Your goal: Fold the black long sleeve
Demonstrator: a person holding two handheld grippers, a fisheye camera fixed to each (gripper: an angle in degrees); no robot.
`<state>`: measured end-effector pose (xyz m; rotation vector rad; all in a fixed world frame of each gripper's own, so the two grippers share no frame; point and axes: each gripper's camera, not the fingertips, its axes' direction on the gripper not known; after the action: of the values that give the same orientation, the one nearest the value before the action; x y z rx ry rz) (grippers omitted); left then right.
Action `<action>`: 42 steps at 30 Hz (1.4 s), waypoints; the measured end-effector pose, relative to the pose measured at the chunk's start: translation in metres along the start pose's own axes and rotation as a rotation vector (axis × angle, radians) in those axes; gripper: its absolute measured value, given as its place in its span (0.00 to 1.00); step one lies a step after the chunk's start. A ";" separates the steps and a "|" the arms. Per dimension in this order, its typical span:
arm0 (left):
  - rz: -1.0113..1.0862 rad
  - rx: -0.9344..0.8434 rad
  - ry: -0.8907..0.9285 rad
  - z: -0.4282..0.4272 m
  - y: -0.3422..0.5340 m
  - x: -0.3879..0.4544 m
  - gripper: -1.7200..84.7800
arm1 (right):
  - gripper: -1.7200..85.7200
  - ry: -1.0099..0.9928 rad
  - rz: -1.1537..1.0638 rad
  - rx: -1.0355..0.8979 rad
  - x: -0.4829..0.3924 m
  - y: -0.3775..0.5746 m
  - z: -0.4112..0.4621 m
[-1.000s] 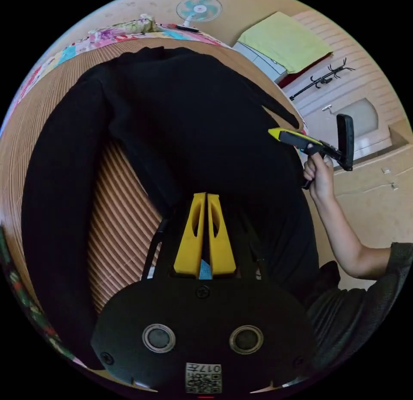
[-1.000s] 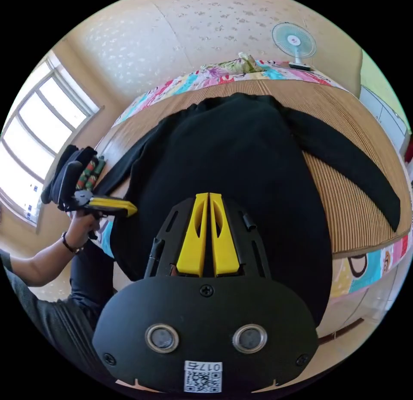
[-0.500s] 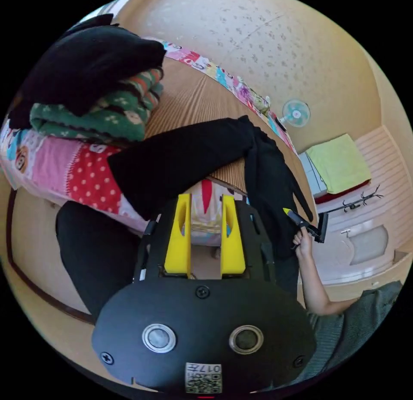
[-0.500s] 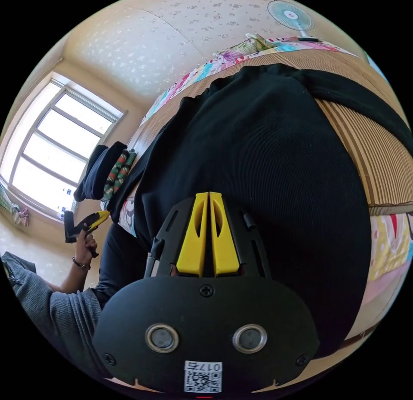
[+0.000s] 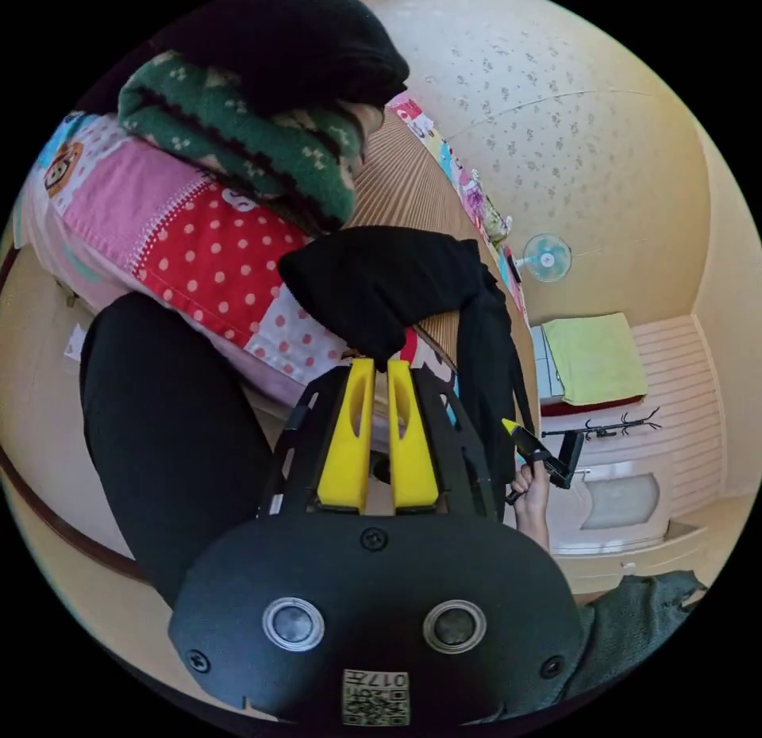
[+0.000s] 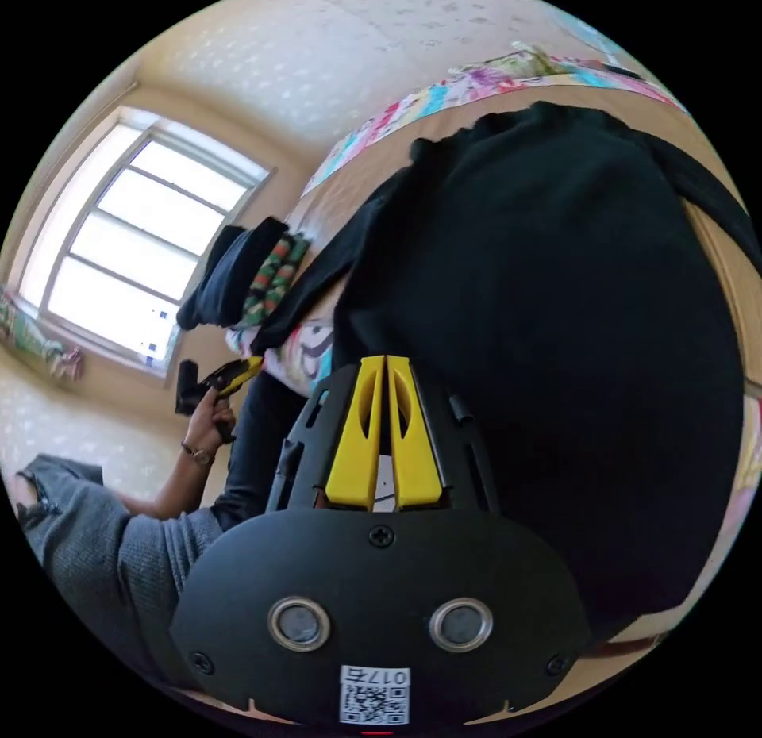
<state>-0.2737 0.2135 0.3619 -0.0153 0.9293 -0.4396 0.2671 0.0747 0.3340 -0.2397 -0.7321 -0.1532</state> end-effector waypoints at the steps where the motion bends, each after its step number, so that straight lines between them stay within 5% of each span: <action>1: 0.036 0.031 -0.004 -0.017 0.000 0.007 0.06 | 0.08 -0.001 -0.076 -0.031 -0.020 -0.006 0.012; 7: 0.203 0.090 0.018 -0.081 -0.006 0.039 0.05 | 0.22 0.193 -0.511 -0.117 -0.136 -0.069 0.074; 11: 0.217 0.108 0.138 -0.102 -0.005 0.043 0.04 | 0.23 0.344 -0.723 -0.108 -0.200 -0.106 0.112; 17: 0.220 0.265 0.190 -0.137 0.012 0.037 0.03 | 0.09 0.045 -0.578 -0.154 -0.209 -0.205 0.109; 25: 0.235 0.139 0.264 -0.099 -0.006 0.028 0.04 | 0.08 -0.447 -0.151 0.556 0.007 -0.273 -0.101; 29: 0.219 -0.028 0.285 -0.035 -0.030 0.036 0.10 | 0.09 -0.315 0.067 0.700 0.137 -0.237 -0.156; 34: 0.244 -0.279 0.175 0.087 -0.048 0.061 0.15 | 0.17 0.008 0.546 0.438 0.278 -0.146 -0.174; 42: 0.374 -0.361 -0.009 0.158 -0.018 0.108 0.12 | 0.08 0.267 0.268 0.401 0.185 -0.009 -0.175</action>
<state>-0.1022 0.1293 0.3777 -0.1687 0.9677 0.0776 0.5132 0.0084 0.3354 0.0672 -0.4458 0.2132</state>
